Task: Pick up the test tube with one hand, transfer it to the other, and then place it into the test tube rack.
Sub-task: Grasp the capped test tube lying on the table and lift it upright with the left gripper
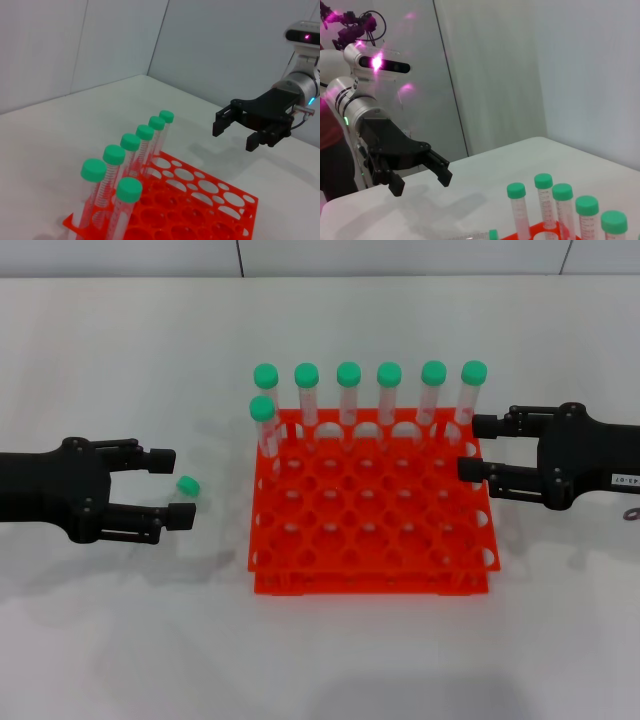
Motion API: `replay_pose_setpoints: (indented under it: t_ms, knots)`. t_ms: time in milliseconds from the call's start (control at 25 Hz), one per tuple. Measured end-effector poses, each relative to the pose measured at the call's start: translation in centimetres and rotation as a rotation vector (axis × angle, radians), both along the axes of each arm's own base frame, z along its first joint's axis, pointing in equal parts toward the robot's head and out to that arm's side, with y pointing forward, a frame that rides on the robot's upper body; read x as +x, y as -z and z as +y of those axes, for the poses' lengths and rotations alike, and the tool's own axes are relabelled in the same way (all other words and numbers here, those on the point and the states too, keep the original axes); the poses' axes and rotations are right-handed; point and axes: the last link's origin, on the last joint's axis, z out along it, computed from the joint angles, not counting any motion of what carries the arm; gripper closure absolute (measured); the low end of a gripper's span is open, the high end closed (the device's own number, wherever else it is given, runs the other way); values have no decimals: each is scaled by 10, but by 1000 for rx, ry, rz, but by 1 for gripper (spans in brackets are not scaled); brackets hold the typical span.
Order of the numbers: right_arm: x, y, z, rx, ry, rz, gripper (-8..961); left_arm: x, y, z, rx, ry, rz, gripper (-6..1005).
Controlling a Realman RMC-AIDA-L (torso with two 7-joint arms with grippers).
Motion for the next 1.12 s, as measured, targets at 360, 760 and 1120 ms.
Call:
replay_pose_setpoints:
  t_ms: [360,760,1120]
  knots:
    - [0,1,0,-1,1,1,377,0,0,0,0,0,0,137]
    - [1,1,0,3,7,0,377,-5,-3,-3,19,-14,4,138]
    - [-1,3,0,6,9,8,377,-32,-37,3,99,-116,106,138]
